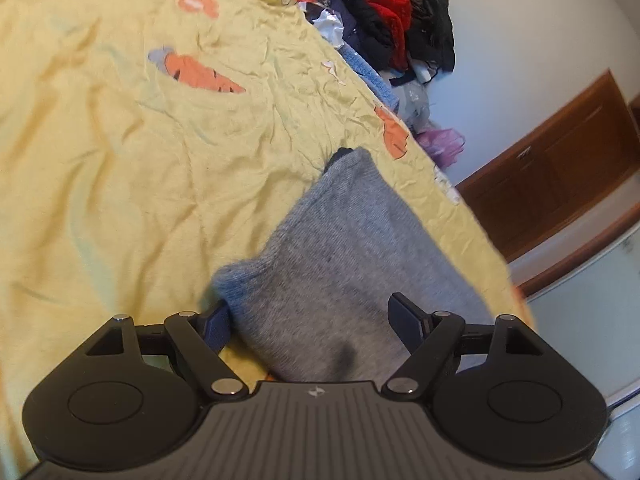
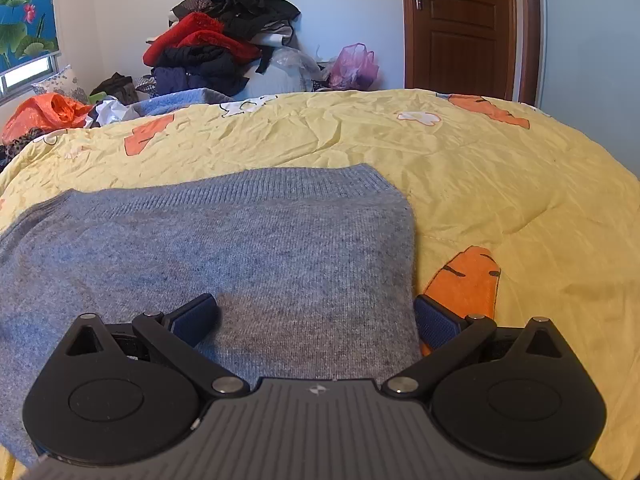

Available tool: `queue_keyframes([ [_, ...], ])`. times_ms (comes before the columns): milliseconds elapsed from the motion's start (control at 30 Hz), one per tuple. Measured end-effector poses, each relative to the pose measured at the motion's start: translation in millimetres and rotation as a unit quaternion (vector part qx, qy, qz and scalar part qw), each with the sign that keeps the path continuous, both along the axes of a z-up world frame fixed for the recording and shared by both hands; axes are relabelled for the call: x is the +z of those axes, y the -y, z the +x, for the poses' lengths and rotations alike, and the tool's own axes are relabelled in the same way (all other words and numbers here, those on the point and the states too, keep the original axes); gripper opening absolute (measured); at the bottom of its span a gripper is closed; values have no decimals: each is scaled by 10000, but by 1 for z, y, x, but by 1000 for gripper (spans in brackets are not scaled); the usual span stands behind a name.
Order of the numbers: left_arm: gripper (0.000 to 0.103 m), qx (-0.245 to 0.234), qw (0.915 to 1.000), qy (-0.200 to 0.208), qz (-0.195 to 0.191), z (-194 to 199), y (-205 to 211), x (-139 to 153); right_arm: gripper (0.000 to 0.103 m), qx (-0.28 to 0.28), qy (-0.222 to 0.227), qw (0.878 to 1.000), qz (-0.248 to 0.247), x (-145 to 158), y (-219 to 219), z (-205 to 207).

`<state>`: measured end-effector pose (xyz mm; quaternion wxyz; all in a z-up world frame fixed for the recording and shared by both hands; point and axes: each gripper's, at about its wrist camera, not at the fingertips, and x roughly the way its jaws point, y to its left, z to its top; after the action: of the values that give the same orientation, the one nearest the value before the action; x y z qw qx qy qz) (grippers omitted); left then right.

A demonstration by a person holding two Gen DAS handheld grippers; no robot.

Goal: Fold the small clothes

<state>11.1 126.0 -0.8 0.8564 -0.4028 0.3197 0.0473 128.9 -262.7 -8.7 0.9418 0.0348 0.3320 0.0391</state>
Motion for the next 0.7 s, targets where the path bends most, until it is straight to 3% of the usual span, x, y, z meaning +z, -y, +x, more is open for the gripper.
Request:
queue_keyframes([
  [100, 75, 284, 9991, 80, -294, 2, -4, -4, 103, -3, 5, 10000, 17, 0, 0, -2],
  [133, 57, 392, 9990, 38, -218, 2, -2, -3, 103, -3, 4, 10000, 12, 0, 0, -2],
  [233, 40, 437, 9977, -146, 493, 9, 12, -1, 103, -4, 4, 10000, 13, 0, 1, -2],
  [333, 35, 402, 9916, -206, 1211, 12, 29, 3, 103, -4, 3, 10000, 8, 0, 1, -2],
  [433, 11, 436, 9849, -286, 1653, 13, 38, 1, 103, -6, -2, 10000, -16, 0, 0, -2],
  [467, 8, 419, 9821, -261, 1818, 13, 41, 0, 103, -4, -7, 10000, -37, 0, -1, -2],
  [500, 7, 395, 9774, -192, 2067, 12, 46, 0, 103, 0, -15, 10000, -58, 0, -1, -2],
  [567, 6, 251, 9581, -82, 2852, 8, 66, 1, 102, 64, -65, 9998, -152, 0, -4, 1],
  [633, 6, 174, 9450, 62, 3266, 5, 80, 6, 100, 112, -426, 9983, -372, 12, -12, 13],
  [700, 6, 44, 9319, 138, 3624, 6, 93, 8, 95, -93, -534, 9985, -2, 36, -22, 22],
])
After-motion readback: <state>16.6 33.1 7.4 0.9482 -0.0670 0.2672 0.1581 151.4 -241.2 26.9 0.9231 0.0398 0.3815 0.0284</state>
